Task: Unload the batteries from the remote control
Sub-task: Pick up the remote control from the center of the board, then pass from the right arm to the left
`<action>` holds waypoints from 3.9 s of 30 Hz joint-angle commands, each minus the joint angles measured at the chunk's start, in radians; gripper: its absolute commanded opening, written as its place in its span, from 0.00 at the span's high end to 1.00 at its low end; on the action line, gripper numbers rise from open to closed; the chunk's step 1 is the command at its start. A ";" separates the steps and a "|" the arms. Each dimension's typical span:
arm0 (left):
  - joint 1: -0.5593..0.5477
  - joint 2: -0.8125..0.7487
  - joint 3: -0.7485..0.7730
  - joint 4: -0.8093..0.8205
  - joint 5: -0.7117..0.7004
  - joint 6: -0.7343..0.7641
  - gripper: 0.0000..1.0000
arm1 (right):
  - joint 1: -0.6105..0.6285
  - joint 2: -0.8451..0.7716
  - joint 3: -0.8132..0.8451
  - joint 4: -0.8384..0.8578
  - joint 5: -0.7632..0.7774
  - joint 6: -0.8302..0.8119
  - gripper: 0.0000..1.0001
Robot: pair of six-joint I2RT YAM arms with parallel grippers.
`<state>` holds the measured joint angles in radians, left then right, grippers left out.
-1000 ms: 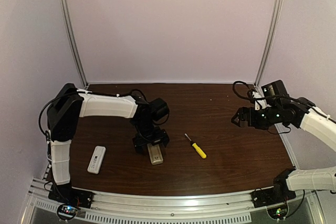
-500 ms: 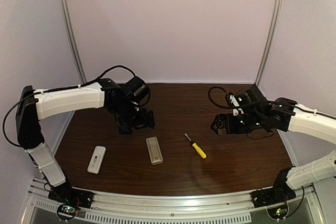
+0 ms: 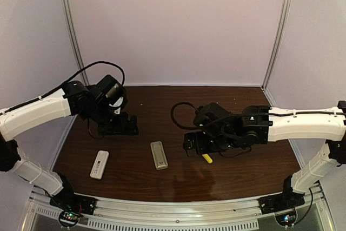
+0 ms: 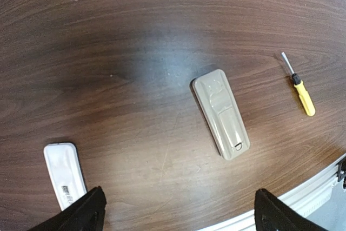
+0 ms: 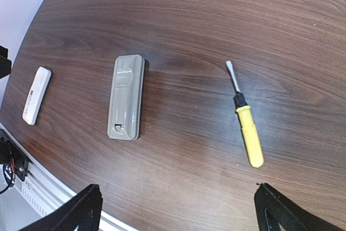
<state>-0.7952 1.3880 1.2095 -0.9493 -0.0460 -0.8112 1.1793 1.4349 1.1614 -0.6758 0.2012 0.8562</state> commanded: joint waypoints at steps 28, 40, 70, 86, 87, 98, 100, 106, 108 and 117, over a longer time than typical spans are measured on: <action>0.016 -0.295 -0.078 -0.137 -0.093 -0.028 0.03 | 0.099 0.713 0.520 -0.088 -0.059 -0.137 0.06; 0.016 -0.370 -0.137 -0.115 -0.066 -0.091 0.03 | 0.060 0.760 0.514 -0.037 -0.085 -0.159 0.21; 0.016 -0.295 -0.128 -0.065 -0.040 -0.091 0.03 | 0.011 0.815 0.485 -0.004 -0.118 -0.235 0.54; 0.209 -0.392 -0.099 0.077 0.467 0.075 0.03 | 0.000 0.517 0.312 0.102 -0.157 -0.511 0.75; 0.226 -0.396 -0.097 0.079 0.492 0.086 0.03 | -0.001 0.475 0.292 0.109 -0.159 -0.539 0.75; 0.262 -0.333 -0.121 0.255 0.775 0.059 0.08 | 0.000 0.195 0.143 0.185 -0.272 -0.683 0.76; 0.261 -0.308 -0.127 0.283 0.823 0.049 0.09 | -0.001 0.158 0.131 0.197 -0.283 -0.700 0.76; 0.261 -0.219 -0.121 0.322 0.927 0.046 0.10 | 0.000 0.097 0.118 0.215 -0.284 -0.733 0.80; 0.261 -0.194 -0.115 0.335 0.942 0.037 0.11 | 0.001 0.090 0.120 0.216 -0.277 -0.740 0.80; 0.260 -0.086 -0.072 0.364 0.997 -0.009 0.19 | 0.011 0.061 0.135 0.256 -0.219 -0.765 0.81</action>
<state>-0.5419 1.2640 1.0954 -0.6357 0.9005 -0.7937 1.1828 1.5425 1.2869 -0.4778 -0.0669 0.1139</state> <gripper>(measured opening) 0.819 0.528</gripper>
